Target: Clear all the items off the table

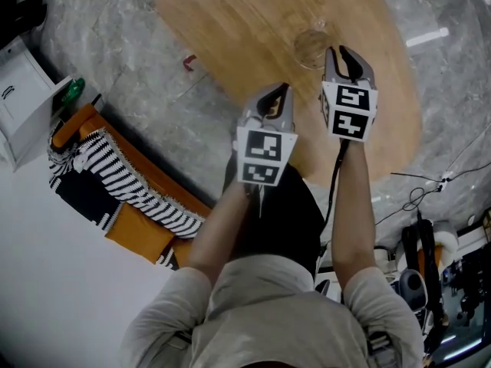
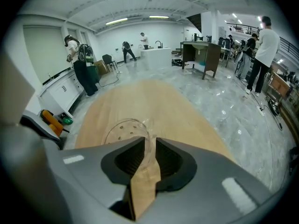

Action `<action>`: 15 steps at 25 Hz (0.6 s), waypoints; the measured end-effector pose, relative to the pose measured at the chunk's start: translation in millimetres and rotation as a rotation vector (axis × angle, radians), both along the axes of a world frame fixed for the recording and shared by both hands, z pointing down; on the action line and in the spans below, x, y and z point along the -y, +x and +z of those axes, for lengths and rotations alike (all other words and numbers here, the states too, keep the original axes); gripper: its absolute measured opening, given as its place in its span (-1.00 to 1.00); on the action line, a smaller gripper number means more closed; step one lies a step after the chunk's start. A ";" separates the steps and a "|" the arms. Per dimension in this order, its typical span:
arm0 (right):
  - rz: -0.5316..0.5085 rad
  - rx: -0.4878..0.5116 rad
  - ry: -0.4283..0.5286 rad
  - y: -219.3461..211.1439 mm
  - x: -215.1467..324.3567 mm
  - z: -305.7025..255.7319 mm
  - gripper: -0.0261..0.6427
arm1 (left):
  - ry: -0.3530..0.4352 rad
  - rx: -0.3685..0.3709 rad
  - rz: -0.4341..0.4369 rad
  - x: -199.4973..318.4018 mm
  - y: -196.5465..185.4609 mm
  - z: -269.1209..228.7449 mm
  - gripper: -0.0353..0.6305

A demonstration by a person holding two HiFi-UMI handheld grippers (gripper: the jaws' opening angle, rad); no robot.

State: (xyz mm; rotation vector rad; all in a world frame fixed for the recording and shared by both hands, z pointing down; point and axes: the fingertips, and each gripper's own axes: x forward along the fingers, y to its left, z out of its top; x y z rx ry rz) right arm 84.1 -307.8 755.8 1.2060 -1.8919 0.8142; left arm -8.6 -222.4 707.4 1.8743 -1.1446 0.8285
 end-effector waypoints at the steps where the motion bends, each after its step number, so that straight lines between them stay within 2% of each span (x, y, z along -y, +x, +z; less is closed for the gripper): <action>1: -0.007 -0.001 -0.007 -1.2 2.3 2.3 -0.68 | -0.001 0.002 -0.003 0.5 -1.5 -1.2 -0.83; 15: -0.110 -0.109 -0.022 -14.4 16.2 29.2 -0.72 | -0.017 0.013 -0.022 1.7 -14.7 -3.9 -0.83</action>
